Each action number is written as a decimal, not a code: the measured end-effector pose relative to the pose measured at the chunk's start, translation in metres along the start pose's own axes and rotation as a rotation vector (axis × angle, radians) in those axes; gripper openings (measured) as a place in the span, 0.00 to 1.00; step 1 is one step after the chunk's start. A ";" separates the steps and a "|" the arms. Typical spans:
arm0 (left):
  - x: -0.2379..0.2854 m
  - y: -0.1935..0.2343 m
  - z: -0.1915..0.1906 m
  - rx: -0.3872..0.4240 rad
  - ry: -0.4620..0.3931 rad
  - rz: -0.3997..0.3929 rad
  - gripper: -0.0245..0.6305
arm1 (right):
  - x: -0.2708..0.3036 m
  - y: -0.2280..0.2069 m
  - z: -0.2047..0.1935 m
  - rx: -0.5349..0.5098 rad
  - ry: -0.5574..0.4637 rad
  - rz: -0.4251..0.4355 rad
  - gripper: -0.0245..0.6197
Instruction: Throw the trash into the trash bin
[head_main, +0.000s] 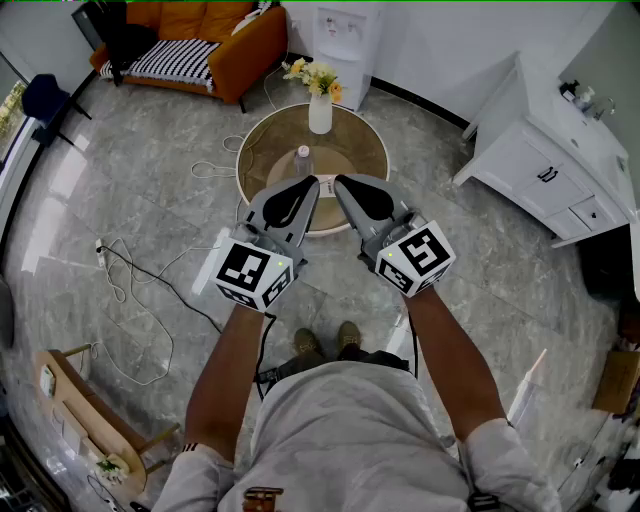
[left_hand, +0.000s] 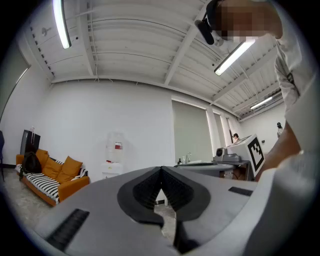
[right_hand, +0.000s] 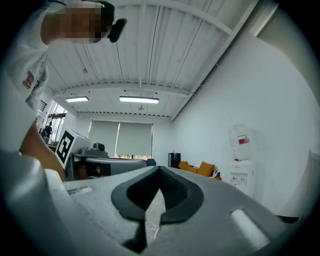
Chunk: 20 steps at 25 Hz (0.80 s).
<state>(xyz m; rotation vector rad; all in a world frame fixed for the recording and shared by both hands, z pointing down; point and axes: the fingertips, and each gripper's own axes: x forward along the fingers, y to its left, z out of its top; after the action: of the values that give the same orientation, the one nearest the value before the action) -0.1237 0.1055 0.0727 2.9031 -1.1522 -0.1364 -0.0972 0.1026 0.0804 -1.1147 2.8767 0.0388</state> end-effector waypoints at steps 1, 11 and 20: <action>-0.002 0.000 -0.001 -0.002 0.000 0.002 0.04 | 0.000 0.002 -0.001 -0.001 0.002 0.002 0.04; -0.016 0.016 -0.009 -0.010 -0.008 0.007 0.04 | 0.015 0.014 -0.005 0.000 -0.004 -0.009 0.04; -0.034 0.050 -0.026 -0.003 -0.006 0.005 0.04 | 0.044 0.028 -0.024 -0.020 0.029 -0.042 0.04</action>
<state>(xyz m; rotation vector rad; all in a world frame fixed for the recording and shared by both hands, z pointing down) -0.1802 0.0917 0.1033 2.8990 -1.1582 -0.1466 -0.1500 0.0928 0.1015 -1.1893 2.8835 0.0496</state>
